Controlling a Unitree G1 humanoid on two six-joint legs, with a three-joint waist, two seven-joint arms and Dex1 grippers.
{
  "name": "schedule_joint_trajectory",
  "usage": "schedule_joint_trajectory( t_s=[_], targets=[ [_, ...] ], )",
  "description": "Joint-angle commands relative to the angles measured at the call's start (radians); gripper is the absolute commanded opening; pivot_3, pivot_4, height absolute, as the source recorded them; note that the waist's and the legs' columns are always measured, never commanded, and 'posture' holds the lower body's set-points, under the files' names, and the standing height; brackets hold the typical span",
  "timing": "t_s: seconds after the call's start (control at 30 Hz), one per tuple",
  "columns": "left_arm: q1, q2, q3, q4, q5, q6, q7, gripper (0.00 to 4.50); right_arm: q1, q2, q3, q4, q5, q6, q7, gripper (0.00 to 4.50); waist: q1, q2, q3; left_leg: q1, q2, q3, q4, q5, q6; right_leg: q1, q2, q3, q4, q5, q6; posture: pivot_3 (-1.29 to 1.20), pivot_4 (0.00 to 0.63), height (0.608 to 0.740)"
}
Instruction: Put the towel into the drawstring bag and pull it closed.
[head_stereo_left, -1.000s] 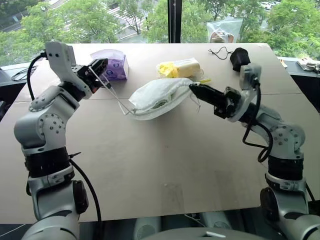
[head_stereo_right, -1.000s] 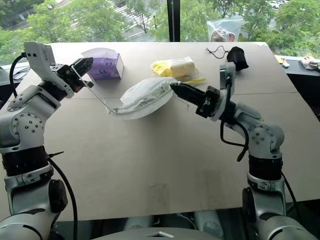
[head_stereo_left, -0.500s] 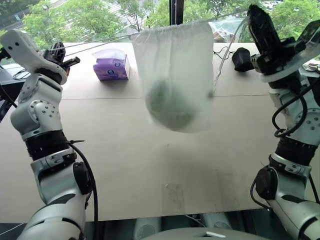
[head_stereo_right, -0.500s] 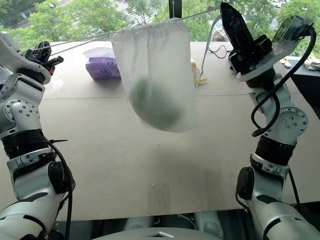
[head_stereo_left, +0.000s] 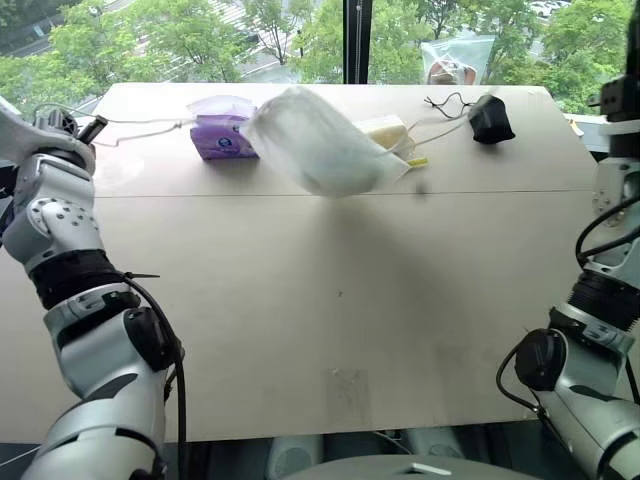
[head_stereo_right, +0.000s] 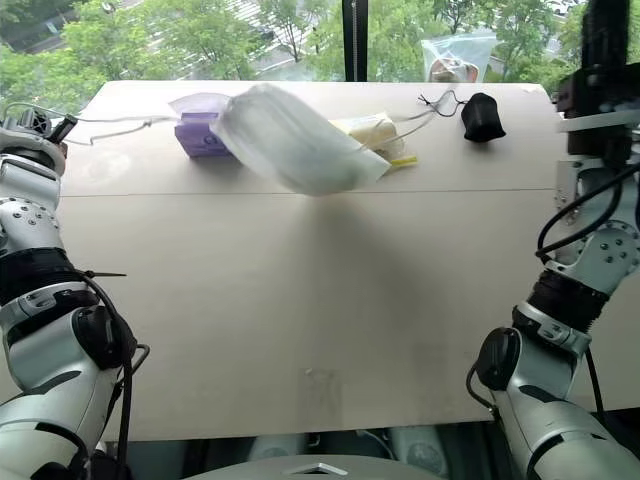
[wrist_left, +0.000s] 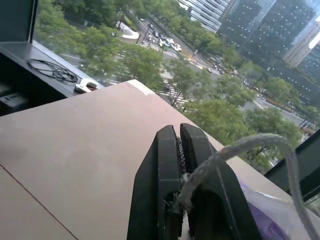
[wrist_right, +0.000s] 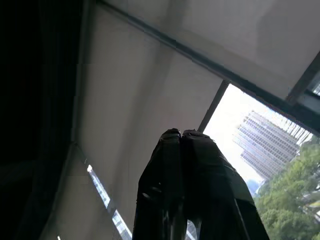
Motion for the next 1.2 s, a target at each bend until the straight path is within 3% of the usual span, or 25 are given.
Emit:
schedule_joint_trajectory(
  t_s=[0.03, 0.23, 0.47, 0.6, 0.73, 0.87, 0.9, 0.97, 1.0, 1.07, 1.1, 1.13, 1.2],
  targets=[
    [0.066, -0.039, -0.088, -0.229, -0.141, 0.162, -0.171, 0.00, 0.116, -0.071, 0.254, -0.142, -0.167, 0.138, 0.170, 0.06, -0.003, 0.000, 0.000, -0.001, 0.000, 0.000, 0.001, 0.000, 0.000, -0.001, 0.000, 0.000, 0.001, 0.000, 0.000, 0.00, 0.150, 0.740],
    [0.455, -0.050, -0.253, -0.667, -0.252, 0.364, -0.319, 0.00, 0.351, -0.186, 0.466, -0.323, -0.369, 0.171, 0.305, 0.06, -0.015, 0.001, 0.000, -0.006, 0.000, 0.000, 0.002, 0.002, -0.004, -0.008, 0.000, 0.004, 0.002, 0.000, 0.000, 0.00, 0.150, 0.740],
    [0.683, -0.027, -0.373, -0.736, -0.087, 0.397, -0.255, 0.00, 0.412, -0.200, 0.692, -0.325, -0.694, 0.070, 0.392, 0.06, -0.010, 0.001, 0.000, -0.002, 0.000, -0.002, 0.003, 0.001, 0.000, -0.006, 0.006, 0.005, 0.004, 0.000, 0.000, 0.00, 0.150, 0.740],
    [0.700, -0.051, -0.483, -0.790, -0.103, 0.453, -0.308, 0.00, 0.375, -0.155, 0.786, -0.260, -0.854, -0.004, 0.392, 0.06, -0.004, 0.001, 0.000, 0.004, 0.001, -0.001, 0.002, 0.000, 0.000, 0.000, 0.008, 0.006, 0.003, -0.002, 0.003, 0.00, 0.150, 0.740],
    [0.566, -0.201, -0.596, -0.789, -0.104, 0.445, -0.288, 0.00, 0.313, -0.080, 0.774, -0.151, -0.936, -0.039, 0.353, 0.06, 0.012, 0.001, 0.001, 0.008, -0.002, -0.001, 0.003, 0.000, 0.000, 0.006, 0.009, 0.006, 0.002, -0.002, 0.003, 0.00, 0.150, 0.740],
    [0.502, -0.251, -0.527, -0.808, -0.170, 0.447, -0.304, 0.00, 0.298, -0.091, 0.757, -0.133, -0.964, -0.045, 0.393, 0.06, 0.016, 0.001, 0.001, 0.008, -0.002, -0.001, 0.004, 0.000, 0.001, 0.007, 0.009, 0.007, 0.002, 0.000, 0.000, 0.00, 0.150, 0.740],
    [0.518, -0.221, -0.497, -0.835, -0.213, 0.473, -0.335, 0.63, 0.301, -0.098, 0.747, -0.134, -0.967, -0.044, 0.399, 0.00, 0.006, 0.001, 0.001, 0.008, -0.002, -0.001, 0.004, 0.000, 0.001, 0.007, 0.010, 0.007, 0.002, 0.000, 0.000, 0.00, 0.150, 0.740],
    [0.568, -0.140, -0.450, -0.883, -0.249, 0.505, -0.392, 1.31, 0.315, -0.112, 0.729, -0.146, -0.966, -0.037, 0.411, 0.00, -0.009, 0.001, 0.001, 0.008, -0.001, -0.001, 0.002, 0.000, 0.000, 0.006, 0.013, 0.008, 0.002, 0.000, 0.000, 0.00, 0.150, 0.740],
    [0.595, -0.102, -0.429, -0.902, -0.256, 0.513, -0.411, 1.90, 0.324, -0.120, 0.721, -0.153, -0.964, -0.034, 0.416, 0.66, -0.015, 0.001, 0.001, 0.009, 0.000, -0.001, 0.000, 0.000, 0.000, 0.005, 0.013, 0.010, 0.002, -0.001, -0.001, 0.00, 0.150, 0.740],
    [0.675, 0.000, -0.401, -0.935, -0.222, 0.483, -0.474, 2.86, 0.353, -0.136, 0.700, -0.180, -0.960, -0.026, 0.419, 1.43, -0.018, 0.001, 0.001, 0.010, 0.000, -0.005, -0.002, 0.000, 0.000, 0.004, 0.014, 0.013, 0.002, -0.001, -0.001, 0.00, 0.150, 0.740],
    [0.741, 0.077, -0.397, -0.944, -0.167, 0.445, -0.526, 3.12, 0.375, -0.145, 0.682, -0.200, -0.952, -0.018, 0.416, 1.71, -0.020, 0.001, 0.001, 0.010, 0.000, -0.006, -0.002, 0.000, 0.000, 0.003, 0.014, 0.012, 0.002, -0.002, -0.002, 0.00, 0.150, 0.740],
    [0.798, 0.144, -0.396, -0.946, -0.118, 0.407, -0.570, 3.77, 0.393, -0.152, 0.667, -0.218, -0.946, -0.010, 0.415, 2.31, -0.024, 0.001, 0.001, 0.010, 0.001, -0.006, -0.003, 0.000, 0.000, 0.003, 0.014, 0.012, 0.002, -0.002, -0.003, 0.00, 0.150, 0.740],
    [0.908, 0.276, -0.408, -0.924, 0.013, 0.298, -0.640, 4.50, 0.433, -0.172, 0.644, -0.248, -0.936, 0.005, 0.420, 3.22, -0.025, 0.002, 0.002, 0.011, 0.001, -0.005, -0.004, 0.000, 0.000, 0.001, 0.014, 0.013, 0.003, -0.002, -0.003, 0.00, 0.150, 0.740]
  ],
)
